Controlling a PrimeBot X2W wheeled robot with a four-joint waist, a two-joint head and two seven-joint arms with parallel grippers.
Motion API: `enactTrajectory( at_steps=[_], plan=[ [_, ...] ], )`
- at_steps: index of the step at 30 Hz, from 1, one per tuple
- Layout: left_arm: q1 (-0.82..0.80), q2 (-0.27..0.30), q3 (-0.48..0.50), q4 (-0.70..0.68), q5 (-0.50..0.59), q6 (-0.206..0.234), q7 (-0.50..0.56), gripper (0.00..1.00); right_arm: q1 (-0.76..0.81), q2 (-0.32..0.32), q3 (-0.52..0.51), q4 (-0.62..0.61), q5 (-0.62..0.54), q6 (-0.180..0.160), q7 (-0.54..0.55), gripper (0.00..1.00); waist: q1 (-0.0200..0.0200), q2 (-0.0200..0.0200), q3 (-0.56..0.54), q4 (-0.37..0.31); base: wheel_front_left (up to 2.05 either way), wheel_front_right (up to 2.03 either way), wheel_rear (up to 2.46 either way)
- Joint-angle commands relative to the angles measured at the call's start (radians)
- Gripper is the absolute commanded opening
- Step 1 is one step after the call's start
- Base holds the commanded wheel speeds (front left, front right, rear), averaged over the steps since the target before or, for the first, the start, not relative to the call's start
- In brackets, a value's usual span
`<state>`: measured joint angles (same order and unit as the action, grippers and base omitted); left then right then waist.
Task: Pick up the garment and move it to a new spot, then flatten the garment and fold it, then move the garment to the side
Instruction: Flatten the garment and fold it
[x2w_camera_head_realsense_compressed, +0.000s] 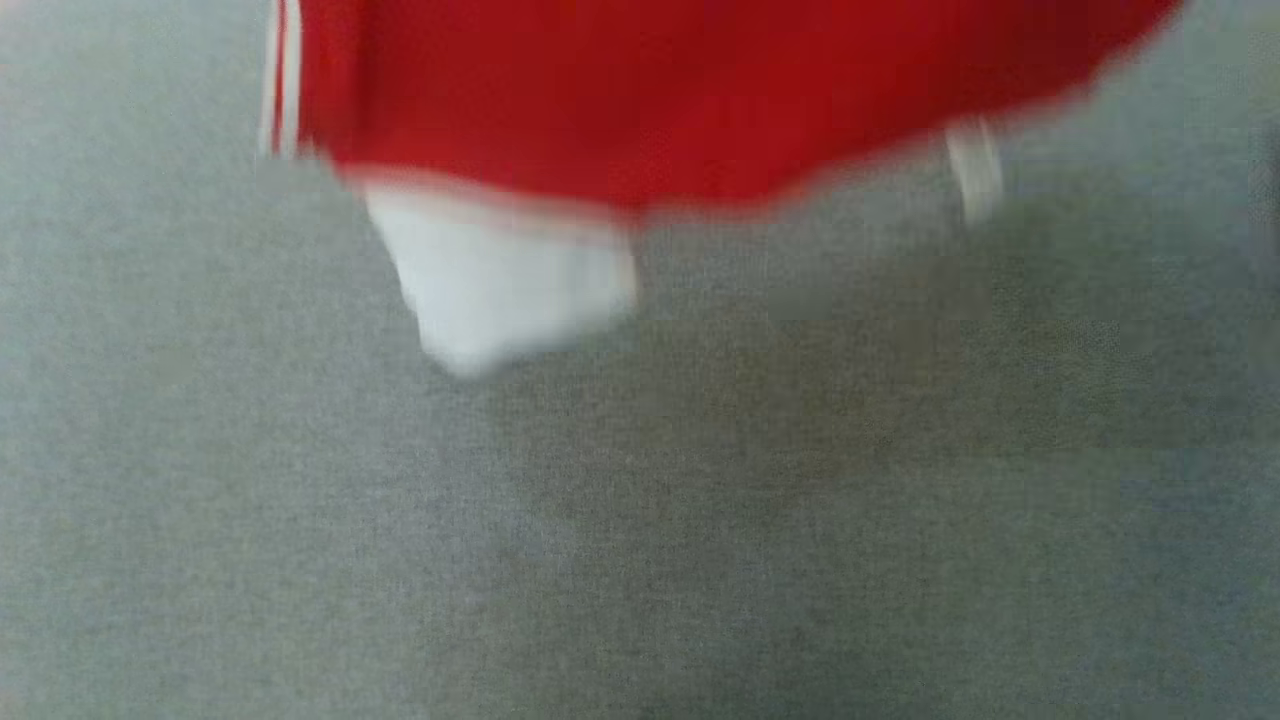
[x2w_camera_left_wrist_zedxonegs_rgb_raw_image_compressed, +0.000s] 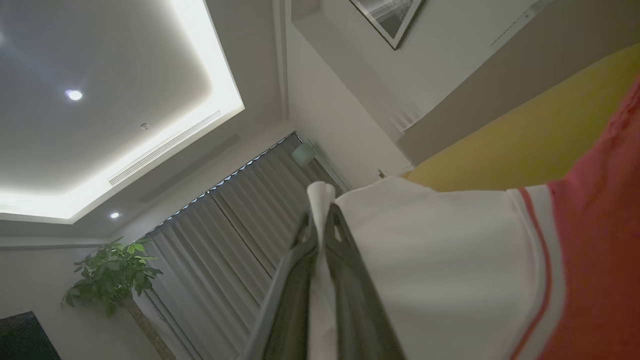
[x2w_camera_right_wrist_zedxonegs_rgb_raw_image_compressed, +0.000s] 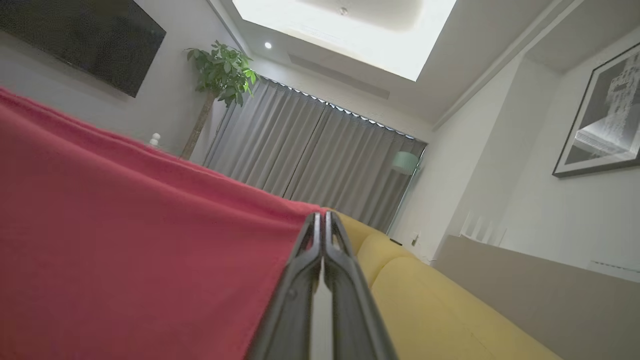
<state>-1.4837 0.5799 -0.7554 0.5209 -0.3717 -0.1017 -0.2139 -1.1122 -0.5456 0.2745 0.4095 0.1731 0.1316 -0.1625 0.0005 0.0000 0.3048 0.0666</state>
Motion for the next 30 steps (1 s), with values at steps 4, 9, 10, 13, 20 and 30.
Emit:
enactTrajectory(
  at_steps=[4, 9, 10, 13, 20, 30],
  plan=[
    [-0.159, -0.008, 0.089, 0.022, 0.051, 0.054, -0.045, 0.0, -0.13, 0.004, -0.061, 0.046, -0.098, -0.001, -0.075, 0.0, -0.0005, 0.0, 0.104, 0.001, 0.0, 0.0, 0.0],
    [-0.11, -0.028, 0.094, -0.087, 0.077, 0.019, -0.047, 0.0, -0.097, 0.02, -0.105, 0.078, -0.157, -0.001, -0.096, 0.0, -0.0005, 0.0, 0.134, 0.016, 0.0, 0.0, 0.0],
    [-0.08, -0.028, 0.095, -0.111, 0.081, 0.016, -0.047, 0.0, -0.076, 0.023, -0.106, 0.086, -0.159, -0.001, -0.097, 0.0, -0.0005, 0.0, 0.138, 0.02, 0.0, 0.0, 0.0],
    [0.047, -0.025, 0.09, -0.174, 0.084, 0.011, -0.048, 0.0, -0.001, 0.034, -0.12, 0.106, -0.161, -0.001, -0.098, 0.0, -0.0005, 0.0, 0.144, 0.029, 0.0, 0.0, 0.0],
    [0.447, -0.004, 0.064, -0.315, 0.086, 0.028, -0.048, 0.0, 0.276, 0.082, -0.19, 0.083, -0.139, -0.001, -0.099, 0.0, -0.0005, 0.0, 0.091, 0.034, 0.0, 0.0, 0.0],
    [1.026, 0.059, 0.055, -0.494, 0.048, 0.13, -0.048, 0.0, 0.809, 0.141, -0.312, -0.114, -0.128, -0.001, -0.099, 0.0, -0.0005, 0.0, -0.047, 0.014, 0.0, 0.0, 0.0]
  ],
)
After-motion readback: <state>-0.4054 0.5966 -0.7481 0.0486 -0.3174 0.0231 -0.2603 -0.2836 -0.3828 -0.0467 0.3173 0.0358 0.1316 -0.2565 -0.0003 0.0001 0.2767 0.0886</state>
